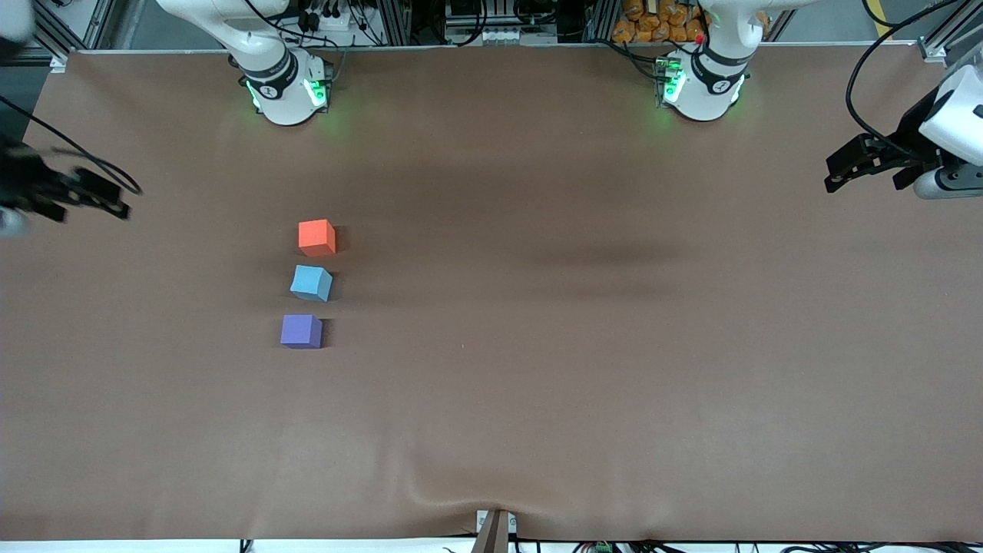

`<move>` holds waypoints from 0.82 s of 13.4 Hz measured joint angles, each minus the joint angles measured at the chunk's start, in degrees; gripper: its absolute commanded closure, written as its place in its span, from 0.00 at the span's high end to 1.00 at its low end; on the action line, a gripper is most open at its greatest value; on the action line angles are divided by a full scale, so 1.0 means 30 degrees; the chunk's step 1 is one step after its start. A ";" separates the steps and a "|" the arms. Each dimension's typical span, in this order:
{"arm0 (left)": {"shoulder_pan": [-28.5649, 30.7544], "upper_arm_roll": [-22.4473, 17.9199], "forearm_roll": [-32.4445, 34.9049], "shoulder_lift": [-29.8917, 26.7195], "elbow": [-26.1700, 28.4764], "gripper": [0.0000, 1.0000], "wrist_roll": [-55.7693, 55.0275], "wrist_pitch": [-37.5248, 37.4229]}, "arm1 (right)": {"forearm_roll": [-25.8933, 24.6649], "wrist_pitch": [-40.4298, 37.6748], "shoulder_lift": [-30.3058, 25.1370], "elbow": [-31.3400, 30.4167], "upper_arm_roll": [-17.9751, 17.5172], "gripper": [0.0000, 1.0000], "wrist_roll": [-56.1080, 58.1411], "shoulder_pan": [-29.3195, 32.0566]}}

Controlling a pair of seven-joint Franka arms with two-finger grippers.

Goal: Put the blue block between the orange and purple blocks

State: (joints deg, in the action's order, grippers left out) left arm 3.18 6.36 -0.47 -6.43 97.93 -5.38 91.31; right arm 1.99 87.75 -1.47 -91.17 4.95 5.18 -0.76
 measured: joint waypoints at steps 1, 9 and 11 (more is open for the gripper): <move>0.0000 0.0000 0.0000 0.0000 0.0001 1.00 0.0000 0.0002 | -0.0001 -0.0920 0.0000 0.0795 0.0005 1.00 0.0000 0.0006; 0.0000 0.0000 0.0000 0.0000 0.0002 1.00 0.0000 0.0005 | -0.0002 -0.3237 0.0020 0.2029 0.0232 1.00 0.0000 0.0139; 0.0000 0.0000 0.0000 0.0000 0.0002 1.00 0.0000 0.0005 | -0.0002 -0.3298 0.0020 0.2214 0.0232 1.00 0.0001 0.0139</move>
State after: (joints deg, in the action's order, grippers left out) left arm 3.18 6.36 -0.47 -6.43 97.94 -5.38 91.33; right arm 1.99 77.86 -1.41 -84.53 5.64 5.18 -0.35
